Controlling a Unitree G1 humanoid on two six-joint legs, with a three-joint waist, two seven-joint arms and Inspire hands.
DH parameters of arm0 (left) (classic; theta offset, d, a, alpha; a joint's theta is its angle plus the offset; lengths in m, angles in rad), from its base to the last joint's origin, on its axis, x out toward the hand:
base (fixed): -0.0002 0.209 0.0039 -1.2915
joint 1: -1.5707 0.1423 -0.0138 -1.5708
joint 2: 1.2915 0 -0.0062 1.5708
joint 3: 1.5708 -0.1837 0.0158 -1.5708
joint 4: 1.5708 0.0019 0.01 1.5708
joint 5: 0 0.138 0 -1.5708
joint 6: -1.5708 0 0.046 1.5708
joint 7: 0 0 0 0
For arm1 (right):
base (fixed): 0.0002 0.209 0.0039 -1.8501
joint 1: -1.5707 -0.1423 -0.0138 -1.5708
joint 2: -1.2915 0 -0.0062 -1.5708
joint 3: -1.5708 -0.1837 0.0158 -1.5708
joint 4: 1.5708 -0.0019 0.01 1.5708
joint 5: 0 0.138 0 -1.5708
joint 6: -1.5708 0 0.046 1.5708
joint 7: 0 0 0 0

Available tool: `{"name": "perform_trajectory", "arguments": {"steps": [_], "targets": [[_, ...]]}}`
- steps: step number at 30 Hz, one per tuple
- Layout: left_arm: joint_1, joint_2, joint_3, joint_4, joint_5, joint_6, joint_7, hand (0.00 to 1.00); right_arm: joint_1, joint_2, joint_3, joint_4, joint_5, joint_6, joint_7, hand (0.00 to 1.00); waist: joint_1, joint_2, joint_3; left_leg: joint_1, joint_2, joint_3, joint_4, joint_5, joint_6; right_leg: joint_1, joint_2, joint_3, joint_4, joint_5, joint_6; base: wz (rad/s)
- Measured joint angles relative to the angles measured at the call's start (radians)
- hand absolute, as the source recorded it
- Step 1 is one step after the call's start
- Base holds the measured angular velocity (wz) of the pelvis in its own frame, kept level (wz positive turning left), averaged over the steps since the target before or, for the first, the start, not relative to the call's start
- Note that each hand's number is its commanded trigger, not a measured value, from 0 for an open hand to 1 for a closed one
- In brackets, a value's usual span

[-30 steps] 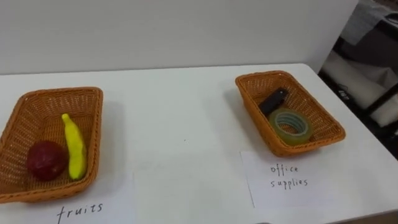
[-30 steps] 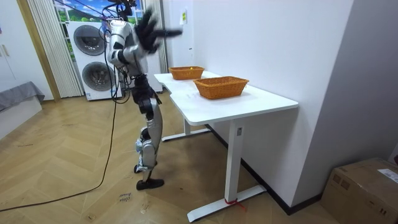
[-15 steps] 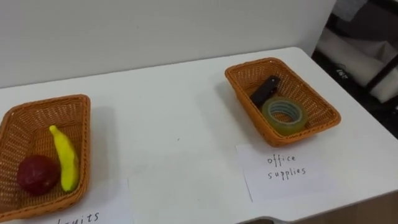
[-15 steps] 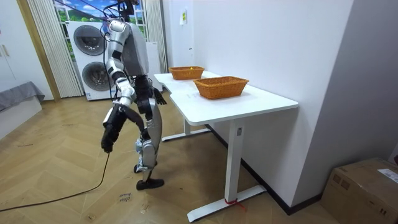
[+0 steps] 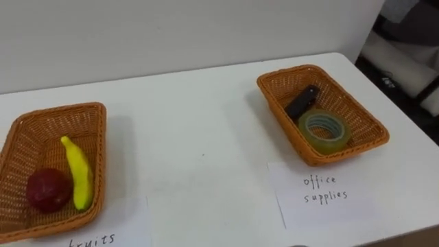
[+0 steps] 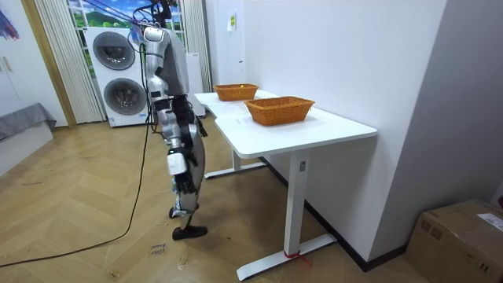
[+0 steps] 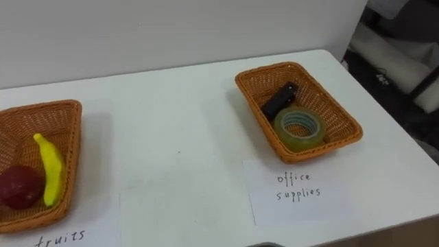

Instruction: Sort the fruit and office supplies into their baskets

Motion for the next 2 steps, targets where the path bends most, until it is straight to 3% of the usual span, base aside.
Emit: {"name": "perform_trajectory", "arguments": {"steps": [2], "targets": [[-0.001, -0.006, -0.001, 0.000, 0.000, 0.000, -0.002, 0.00, -0.014, 0.000, 0.031, 0.000, 0.000, 0.004, 0.049, 0.00, 0.013, 0.002, 0.0010, -0.002, -0.001, -0.014, 0.002, 0.000, 0.000, 0.000, 0.000, -0.006, 0.000, 0.000, 0.000, 0.10]]}}
